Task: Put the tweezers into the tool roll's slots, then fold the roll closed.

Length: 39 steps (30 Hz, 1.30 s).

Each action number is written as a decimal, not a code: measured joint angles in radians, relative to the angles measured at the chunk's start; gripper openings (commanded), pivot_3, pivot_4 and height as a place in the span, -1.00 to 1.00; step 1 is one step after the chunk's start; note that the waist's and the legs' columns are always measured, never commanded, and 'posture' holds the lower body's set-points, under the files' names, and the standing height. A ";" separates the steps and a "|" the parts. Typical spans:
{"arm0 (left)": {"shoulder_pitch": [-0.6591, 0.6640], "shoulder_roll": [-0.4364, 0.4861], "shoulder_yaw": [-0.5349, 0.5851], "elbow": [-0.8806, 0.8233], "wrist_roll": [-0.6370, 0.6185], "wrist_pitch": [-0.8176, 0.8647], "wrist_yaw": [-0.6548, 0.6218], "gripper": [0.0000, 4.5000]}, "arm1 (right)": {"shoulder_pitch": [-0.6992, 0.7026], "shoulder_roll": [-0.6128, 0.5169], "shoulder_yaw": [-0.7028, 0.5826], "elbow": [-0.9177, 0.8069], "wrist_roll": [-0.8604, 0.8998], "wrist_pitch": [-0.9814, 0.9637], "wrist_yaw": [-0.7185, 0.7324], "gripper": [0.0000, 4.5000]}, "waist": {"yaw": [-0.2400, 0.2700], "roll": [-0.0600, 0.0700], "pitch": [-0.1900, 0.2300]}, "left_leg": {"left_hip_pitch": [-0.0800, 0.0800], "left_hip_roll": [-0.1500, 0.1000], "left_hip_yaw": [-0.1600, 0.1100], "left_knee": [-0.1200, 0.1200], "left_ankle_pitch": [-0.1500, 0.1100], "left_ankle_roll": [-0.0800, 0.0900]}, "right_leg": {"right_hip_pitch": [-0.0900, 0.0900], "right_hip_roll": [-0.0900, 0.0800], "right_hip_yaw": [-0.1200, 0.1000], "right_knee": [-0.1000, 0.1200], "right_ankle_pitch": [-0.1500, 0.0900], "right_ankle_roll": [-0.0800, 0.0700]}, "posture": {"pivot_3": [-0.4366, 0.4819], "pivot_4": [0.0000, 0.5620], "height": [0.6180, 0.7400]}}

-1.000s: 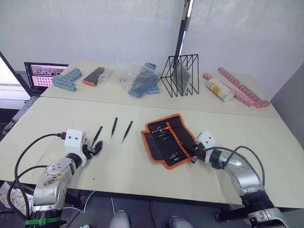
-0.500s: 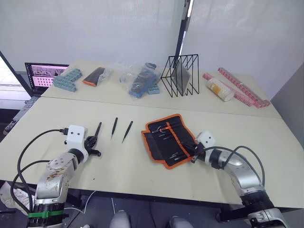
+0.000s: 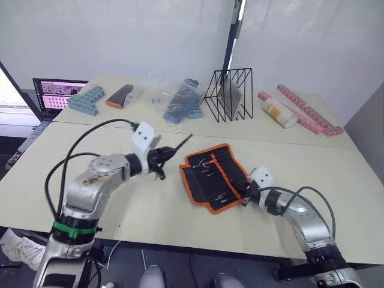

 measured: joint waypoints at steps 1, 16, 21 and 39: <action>-0.037 0.008 -0.047 0.017 0.017 -0.002 -0.032 -0.98 | 0.007 0.002 -0.005 -0.007 0.001 0.000 -0.003 -1.00 | 0.000 0.001 0.001 | 0.000 0.000 0.000 0.000 0.000 0.000 | 0.000 0.000 0.000 0.000 0.000 0.000 | -0.05 -0.47 0.55; -0.242 -0.067 -0.372 0.274 0.211 -0.035 -0.229 -0.98 | 0.048 0.017 -0.030 -0.068 0.021 0.008 -0.025 -1.00 | 0.002 0.009 0.006 | -0.006 -0.001 -0.003 0.001 0.000 0.001 | -0.003 0.001 0.001 0.000 -0.001 0.001 | -0.05 -0.47 0.55; -0.244 -0.108 -0.382 0.327 0.239 -0.053 -0.254 -0.98 | 0.054 0.018 -0.034 -0.074 0.021 0.008 -0.030 -1.00 | 0.002 0.011 0.007 | -0.007 -0.001 -0.003 0.002 0.000 0.001 | -0.003 0.001 0.001 0.001 -0.001 0.001 | -0.05 -0.47 0.55; -0.247 -0.129 -0.399 0.363 0.318 -0.077 -0.301 -0.98 | 0.062 0.023 -0.036 -0.080 0.020 0.008 -0.044 -1.00 | 0.003 0.011 0.007 | -0.007 -0.001 -0.004 0.002 0.000 0.001 | -0.003 0.001 0.001 0.001 -0.001 0.001 | -0.05 -0.47 0.55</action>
